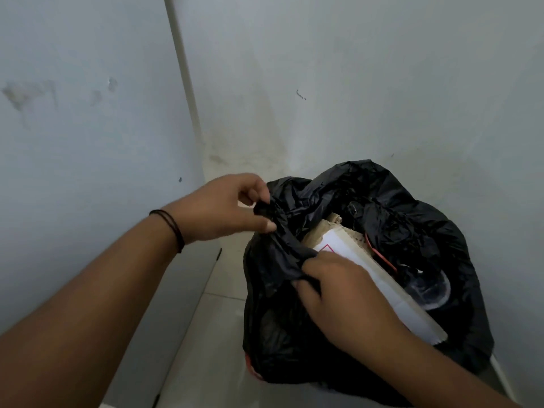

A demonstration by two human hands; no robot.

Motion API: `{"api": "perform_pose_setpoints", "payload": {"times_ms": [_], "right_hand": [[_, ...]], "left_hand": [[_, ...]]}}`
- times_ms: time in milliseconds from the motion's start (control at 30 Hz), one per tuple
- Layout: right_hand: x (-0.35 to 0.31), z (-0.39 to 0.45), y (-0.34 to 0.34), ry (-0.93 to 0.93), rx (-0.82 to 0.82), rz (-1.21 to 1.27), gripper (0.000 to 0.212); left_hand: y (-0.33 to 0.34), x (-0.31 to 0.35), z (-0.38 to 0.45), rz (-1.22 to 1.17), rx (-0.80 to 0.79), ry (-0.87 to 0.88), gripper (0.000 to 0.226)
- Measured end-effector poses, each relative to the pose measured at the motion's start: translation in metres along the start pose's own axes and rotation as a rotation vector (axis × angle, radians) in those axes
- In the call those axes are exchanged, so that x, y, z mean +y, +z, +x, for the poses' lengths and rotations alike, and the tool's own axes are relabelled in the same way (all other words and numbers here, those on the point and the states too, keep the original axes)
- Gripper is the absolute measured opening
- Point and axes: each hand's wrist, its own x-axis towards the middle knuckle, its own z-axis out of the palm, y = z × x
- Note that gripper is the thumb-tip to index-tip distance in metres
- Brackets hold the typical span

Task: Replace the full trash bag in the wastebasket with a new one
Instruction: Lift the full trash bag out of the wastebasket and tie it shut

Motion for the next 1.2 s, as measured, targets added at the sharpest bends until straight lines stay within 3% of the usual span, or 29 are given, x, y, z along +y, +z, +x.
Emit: {"api": "perform_pose_setpoints", "payload": {"times_ms": [133, 200, 267, 333, 433, 500, 567, 700, 800, 867, 967, 1067, 1200], "right_hand": [[0.012, 0.009, -0.007, 0.124, 0.034, 0.201, 0.024], [0.013, 0.011, -0.012, 0.206, 0.058, 0.321, 0.017], [0.011, 0.010, -0.017, 0.237, 0.099, 0.383, 0.013], [0.006, 0.005, -0.026, 0.179, 0.074, 0.299, 0.029], [-0.004, -0.009, -0.036, 0.063, -0.184, -0.103, 0.050], [-0.005, -0.016, -0.032, 0.007, -0.315, -0.257, 0.038], [0.000, -0.016, -0.033, 0.023, -0.312, -0.203, 0.028], [0.024, -0.004, -0.053, 0.200, -0.296, 0.092, 0.038], [0.033, 0.000, -0.062, 0.226, -0.294, 0.175, 0.028], [0.036, -0.002, -0.069, 0.221, -0.295, 0.144, 0.023], [0.033, -0.014, -0.082, 0.220, -0.463, -0.050, 0.044], [0.030, -0.026, -0.075, 0.104, -0.621, -0.302, 0.048], [0.044, -0.016, -0.086, 0.102, -0.512, -0.251, 0.039]], "left_hand": [[0.014, 0.011, -0.009, 0.273, -0.306, 0.092, 0.048], [0.032, 0.010, -0.004, 0.390, -0.260, 0.168, 0.043], [0.042, 0.009, 0.000, 0.424, -0.136, 0.234, 0.023], [0.039, 0.006, 0.003, 0.444, -0.044, 0.259, 0.010], [0.031, 0.002, 0.005, 0.488, 0.003, 0.249, 0.010], [0.030, 0.006, 0.005, 0.586, -0.010, 0.229, 0.019], [0.030, 0.013, 0.005, 0.684, -0.037, 0.235, 0.032], [0.040, 0.040, -0.003, 0.551, -0.127, 0.360, 0.051], [0.057, 0.049, -0.001, 0.616, -0.152, 0.444, 0.031], [0.059, 0.047, 0.003, 0.586, -0.115, 0.460, 0.014], [0.050, 0.042, 0.008, 0.545, -0.035, 0.441, 0.009], [0.044, 0.039, 0.008, 0.530, -0.071, 0.411, 0.015], [0.048, 0.044, 0.006, 0.487, -0.215, 0.383, 0.046]]}}
